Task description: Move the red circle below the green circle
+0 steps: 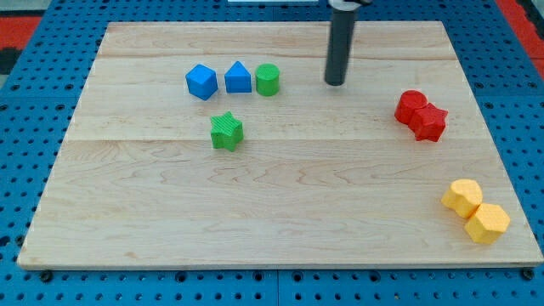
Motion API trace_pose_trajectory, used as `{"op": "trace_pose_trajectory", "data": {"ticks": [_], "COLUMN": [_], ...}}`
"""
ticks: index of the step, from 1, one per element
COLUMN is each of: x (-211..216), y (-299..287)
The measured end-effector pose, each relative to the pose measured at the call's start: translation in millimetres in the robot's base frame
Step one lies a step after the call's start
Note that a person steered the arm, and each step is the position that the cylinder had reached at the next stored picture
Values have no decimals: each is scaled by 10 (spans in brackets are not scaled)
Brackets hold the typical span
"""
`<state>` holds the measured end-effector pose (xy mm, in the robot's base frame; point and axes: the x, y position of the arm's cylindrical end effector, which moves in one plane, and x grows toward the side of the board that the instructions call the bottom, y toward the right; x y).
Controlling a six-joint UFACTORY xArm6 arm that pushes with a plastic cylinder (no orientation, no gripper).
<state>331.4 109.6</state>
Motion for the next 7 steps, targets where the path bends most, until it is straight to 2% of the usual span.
{"op": "trace_pose_trajectory", "data": {"ticks": [3,4,5,7], "x": [80,82,310,432], "y": [930,947,947,1167]}}
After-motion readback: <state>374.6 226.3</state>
